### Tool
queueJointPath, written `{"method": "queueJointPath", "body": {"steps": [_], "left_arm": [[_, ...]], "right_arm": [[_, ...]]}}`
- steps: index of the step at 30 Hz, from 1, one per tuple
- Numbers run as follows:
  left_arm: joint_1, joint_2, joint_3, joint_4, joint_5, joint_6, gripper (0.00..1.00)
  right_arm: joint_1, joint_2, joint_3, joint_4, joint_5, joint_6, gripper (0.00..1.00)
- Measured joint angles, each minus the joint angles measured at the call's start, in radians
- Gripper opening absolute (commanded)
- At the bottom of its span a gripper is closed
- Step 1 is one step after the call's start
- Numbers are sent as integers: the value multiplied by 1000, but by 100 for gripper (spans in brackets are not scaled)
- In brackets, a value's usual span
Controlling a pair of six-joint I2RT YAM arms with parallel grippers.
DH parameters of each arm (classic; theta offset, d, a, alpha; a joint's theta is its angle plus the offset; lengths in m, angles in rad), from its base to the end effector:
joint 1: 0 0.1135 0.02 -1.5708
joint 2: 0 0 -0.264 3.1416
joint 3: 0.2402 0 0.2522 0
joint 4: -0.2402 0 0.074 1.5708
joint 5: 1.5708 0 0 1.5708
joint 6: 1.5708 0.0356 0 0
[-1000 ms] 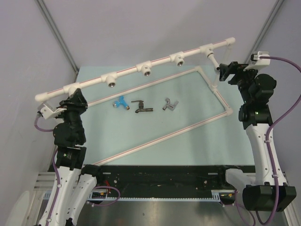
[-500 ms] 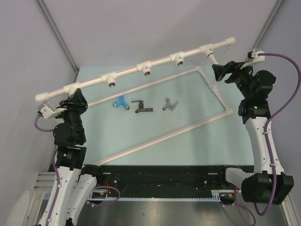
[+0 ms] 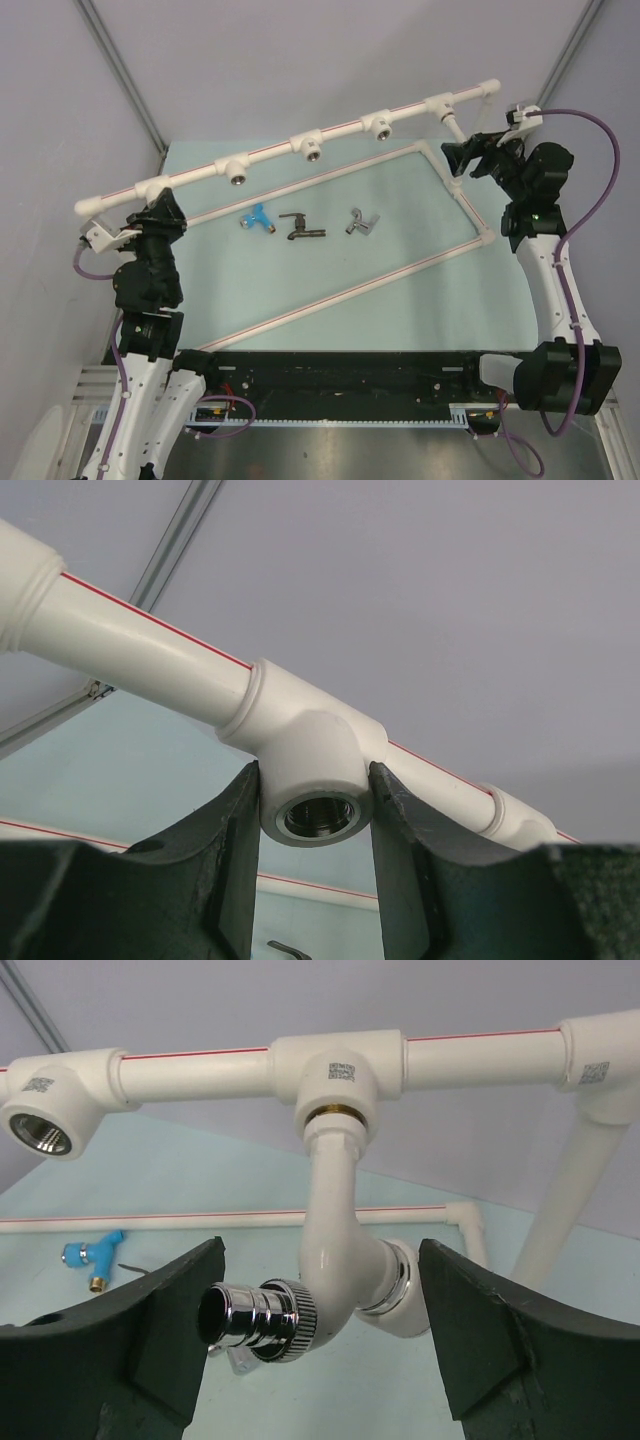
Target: Install the water faucets
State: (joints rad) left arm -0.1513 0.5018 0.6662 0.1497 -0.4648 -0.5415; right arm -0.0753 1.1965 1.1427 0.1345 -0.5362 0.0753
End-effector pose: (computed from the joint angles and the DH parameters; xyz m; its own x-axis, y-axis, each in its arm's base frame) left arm 0.1221 -0.0025 0.3725 0.4095 -0.5285 -0.7436 -0.0883 0.7883 -0.6089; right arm 0.2762 -0.0026 0.4144 0.0468 0.0613 -0.9970 -0.4479 0.8935 0.0339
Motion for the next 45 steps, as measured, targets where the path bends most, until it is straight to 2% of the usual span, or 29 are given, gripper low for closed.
{"method": "queueJointPath", "body": {"steps": [6,9,10,16,18,24,25,27,28,30,31,34,37,39,45], "left_arm": [[0,0,0,0,0,0,0],[0,0,0,0,0,0,0],[0,0,0,0,0,0,0],[0,0,0,1,-2,0,0],[0,0,0,1,-2,0,0],[0,-1,0,0,-1,0,0],[0,-2,0,0,-1,0,0],[0,-3,-1,-1,0,0,0],[0,-3,-1,-2,0,0,0],[0,-4,-1,-2,1,0,0],[0,-4,-1,-2,1,-1,0],[0,-4,-2,0,2,-1,0],[0,-5,-2,0,2,-1,0],[0,-5,-2,0,2,-1,0],[0,-5,-2,0,2,-1,0]], "right_arm": [[-1,53,0,25,-16,87,64],[-1,72,0,49,-36,189,44],[-1,80,0,64,-49,238,34],[-22,103,-38,183,-80,567,5],[-27,104,-70,251,-84,703,0],[-43,109,-199,503,-65,1123,0],[-43,111,-223,549,-55,1189,1],[-45,116,-256,620,-38,1297,10],[-45,117,-271,648,-29,1344,27],[-45,117,-285,674,-20,1407,42],[-45,116,-289,681,-18,1428,57],[-54,103,-295,686,-13,1448,79],[-79,60,-296,661,-8,1424,94],[-100,20,-296,634,-2,1396,100],[-172,-91,-296,523,16,1265,100]]}}
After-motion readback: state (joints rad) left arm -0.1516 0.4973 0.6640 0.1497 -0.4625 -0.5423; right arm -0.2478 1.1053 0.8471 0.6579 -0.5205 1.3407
